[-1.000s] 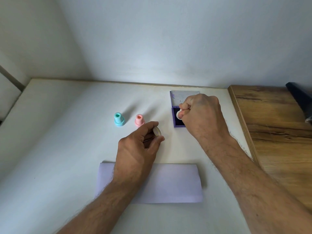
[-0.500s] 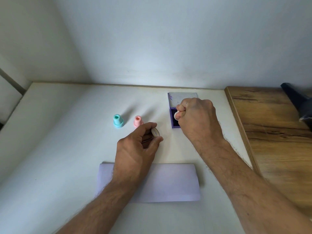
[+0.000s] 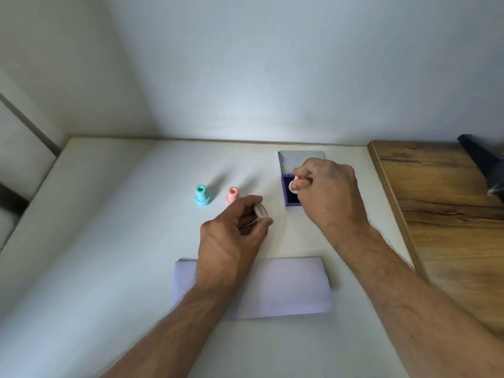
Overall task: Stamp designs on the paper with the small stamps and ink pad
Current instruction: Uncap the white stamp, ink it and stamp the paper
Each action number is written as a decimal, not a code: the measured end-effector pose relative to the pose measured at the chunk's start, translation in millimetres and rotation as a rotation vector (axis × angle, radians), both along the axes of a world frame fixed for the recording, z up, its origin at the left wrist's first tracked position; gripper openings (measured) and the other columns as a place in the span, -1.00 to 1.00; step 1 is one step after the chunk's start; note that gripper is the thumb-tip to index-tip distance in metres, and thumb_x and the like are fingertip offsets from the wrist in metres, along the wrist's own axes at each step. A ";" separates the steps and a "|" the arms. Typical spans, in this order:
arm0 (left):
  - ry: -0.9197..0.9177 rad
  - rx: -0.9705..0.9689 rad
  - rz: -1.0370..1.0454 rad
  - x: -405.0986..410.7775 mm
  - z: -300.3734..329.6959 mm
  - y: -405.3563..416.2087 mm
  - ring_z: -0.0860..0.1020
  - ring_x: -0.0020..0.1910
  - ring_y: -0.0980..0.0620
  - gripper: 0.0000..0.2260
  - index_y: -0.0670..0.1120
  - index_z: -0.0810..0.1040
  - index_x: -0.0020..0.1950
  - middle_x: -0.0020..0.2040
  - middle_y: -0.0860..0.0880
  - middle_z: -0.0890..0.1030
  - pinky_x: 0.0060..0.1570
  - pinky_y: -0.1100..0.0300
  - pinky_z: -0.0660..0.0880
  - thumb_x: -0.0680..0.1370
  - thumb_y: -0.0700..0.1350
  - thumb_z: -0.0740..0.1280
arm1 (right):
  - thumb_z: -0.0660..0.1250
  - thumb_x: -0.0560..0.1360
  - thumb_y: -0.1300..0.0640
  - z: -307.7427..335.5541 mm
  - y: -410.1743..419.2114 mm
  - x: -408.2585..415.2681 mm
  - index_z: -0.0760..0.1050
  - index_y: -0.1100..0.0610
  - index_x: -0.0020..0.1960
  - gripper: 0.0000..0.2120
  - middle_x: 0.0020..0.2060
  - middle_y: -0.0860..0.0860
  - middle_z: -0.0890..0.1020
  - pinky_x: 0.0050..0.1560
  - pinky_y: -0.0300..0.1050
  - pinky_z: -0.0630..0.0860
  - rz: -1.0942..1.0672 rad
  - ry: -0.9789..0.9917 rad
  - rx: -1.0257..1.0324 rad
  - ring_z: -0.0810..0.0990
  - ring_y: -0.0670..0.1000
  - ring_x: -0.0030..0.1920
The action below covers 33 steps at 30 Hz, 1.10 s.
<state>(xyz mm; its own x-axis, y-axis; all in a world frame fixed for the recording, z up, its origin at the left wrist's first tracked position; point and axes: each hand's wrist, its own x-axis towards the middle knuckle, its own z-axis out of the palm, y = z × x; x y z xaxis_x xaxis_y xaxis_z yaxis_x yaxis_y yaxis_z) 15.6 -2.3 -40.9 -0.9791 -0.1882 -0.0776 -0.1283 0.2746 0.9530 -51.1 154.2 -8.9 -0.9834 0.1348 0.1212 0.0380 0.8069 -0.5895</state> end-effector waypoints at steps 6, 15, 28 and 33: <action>0.027 0.050 0.024 0.0 7.9 1.5 0.67 -0.09 0.30 -0.73 0.06 0.65 0.09 -0.08 0.15 0.71 0.03 0.44 0.53 0.44 -0.17 0.53 | 0.47 0.39 0.15 22.7 -3.4 7.3 0.66 0.03 -0.06 -0.87 -0.23 -0.07 0.71 -0.16 -0.03 0.67 -0.186 0.071 -0.452 0.71 -0.01 -0.29; 0.144 -0.452 -0.094 3.7 -1.9 4.6 0.60 0.04 -0.03 -0.72 0.03 0.58 0.22 0.01 0.04 0.67 0.09 0.18 0.51 0.52 -0.10 0.43 | 0.48 0.43 0.23 23.6 -22.6 33.9 0.66 0.13 -0.03 -0.87 -0.33 0.02 0.69 -0.26 -0.08 0.66 -0.285 0.011 -0.805 0.68 -0.01 -0.39; 0.279 -0.640 -0.004 -0.6 -7.8 4.5 0.60 -0.15 -0.07 -0.75 -0.06 0.69 0.01 -0.10 0.06 0.71 -0.11 0.27 0.42 0.37 -0.07 0.57 | 0.49 0.42 0.24 20.0 -23.1 31.0 0.66 0.12 -0.06 -0.88 -0.33 0.02 0.68 -0.29 -0.09 0.66 -0.311 0.002 -0.895 0.66 -0.01 -0.38; 0.278 -0.578 -0.012 1.0 -6.9 2.4 0.62 -0.06 -0.08 -0.76 -0.07 0.70 0.10 -0.02 0.02 0.73 0.03 0.18 0.51 0.44 -0.09 0.51 | 0.47 0.44 0.24 20.4 -30.1 40.3 0.65 0.13 -0.01 -0.86 -0.27 0.07 0.70 -0.33 -0.13 0.64 -0.364 0.011 -0.936 0.64 -0.02 -0.37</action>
